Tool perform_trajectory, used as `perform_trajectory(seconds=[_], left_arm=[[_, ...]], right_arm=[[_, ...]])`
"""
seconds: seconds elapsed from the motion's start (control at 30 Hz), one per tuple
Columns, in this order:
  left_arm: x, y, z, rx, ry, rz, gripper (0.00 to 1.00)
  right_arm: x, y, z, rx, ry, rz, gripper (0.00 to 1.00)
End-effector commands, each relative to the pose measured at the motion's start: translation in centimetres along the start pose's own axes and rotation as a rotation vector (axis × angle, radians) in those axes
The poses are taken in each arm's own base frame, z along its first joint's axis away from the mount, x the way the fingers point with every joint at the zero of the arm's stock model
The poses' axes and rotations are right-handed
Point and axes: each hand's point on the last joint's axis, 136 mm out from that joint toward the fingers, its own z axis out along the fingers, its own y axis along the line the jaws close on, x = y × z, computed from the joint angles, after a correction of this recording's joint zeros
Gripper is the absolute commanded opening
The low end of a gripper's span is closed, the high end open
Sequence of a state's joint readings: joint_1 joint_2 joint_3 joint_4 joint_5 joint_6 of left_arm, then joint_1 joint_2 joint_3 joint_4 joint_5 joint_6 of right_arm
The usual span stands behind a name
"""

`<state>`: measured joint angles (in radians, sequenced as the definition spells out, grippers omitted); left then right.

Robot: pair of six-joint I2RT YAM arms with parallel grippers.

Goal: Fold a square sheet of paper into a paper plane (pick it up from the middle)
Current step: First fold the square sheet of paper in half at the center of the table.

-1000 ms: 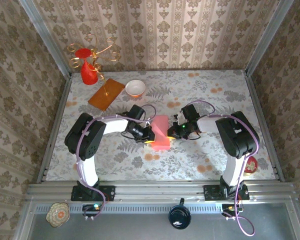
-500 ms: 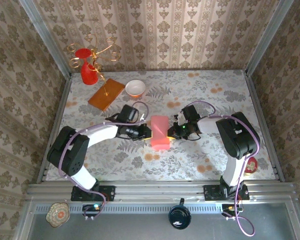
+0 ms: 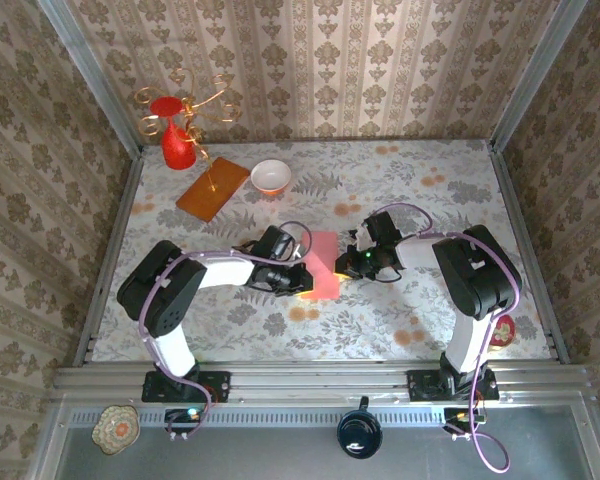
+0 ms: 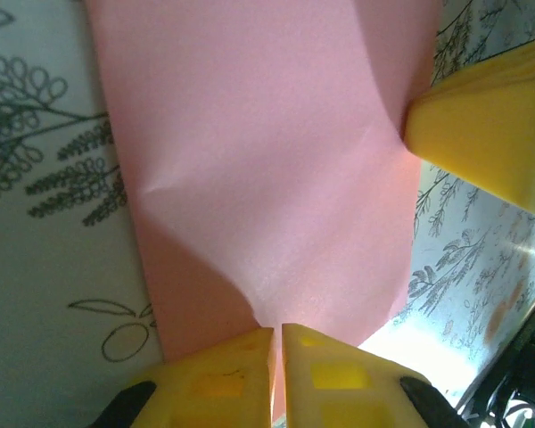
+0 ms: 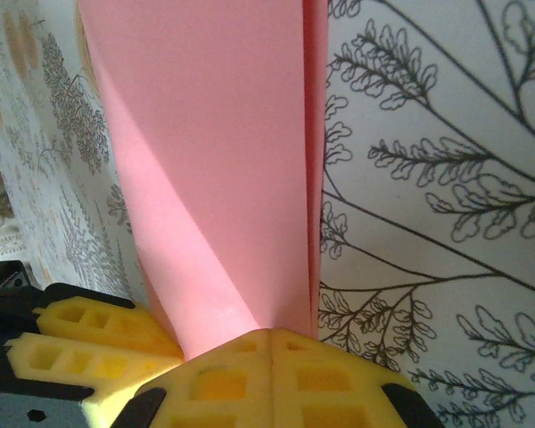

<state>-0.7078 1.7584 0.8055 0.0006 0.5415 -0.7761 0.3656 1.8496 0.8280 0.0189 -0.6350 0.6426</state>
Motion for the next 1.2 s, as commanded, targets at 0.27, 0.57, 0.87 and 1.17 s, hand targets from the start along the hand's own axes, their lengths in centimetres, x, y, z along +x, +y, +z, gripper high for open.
perform_trajectory(seconds=[0.27,0.57,0.87,1.17], left_arm=[[2.8,6.1,-4.2,-0.120,-0.037,-0.109,0.13],[-0.8,-3.1,-4.2,0.057,-0.115,0.061,0.14],[0.8,0.6,0.6,-0.043,0.011,-0.013,0.13],[6.1,6.8,-1.7,-0.103,0.064,-0.112,0.13]], right_arm=[[8.0,-13.3,-1.4,0.531,0.136,0.246,0.05],[7.4,-12.5,-1.2,0.496,0.127,0.241,0.05],[7.8,-12.7,-1.3,0.511,0.146,0.246,0.05],[7.6,-12.5,-2.4,0.544,0.129,0.246,0.05]])
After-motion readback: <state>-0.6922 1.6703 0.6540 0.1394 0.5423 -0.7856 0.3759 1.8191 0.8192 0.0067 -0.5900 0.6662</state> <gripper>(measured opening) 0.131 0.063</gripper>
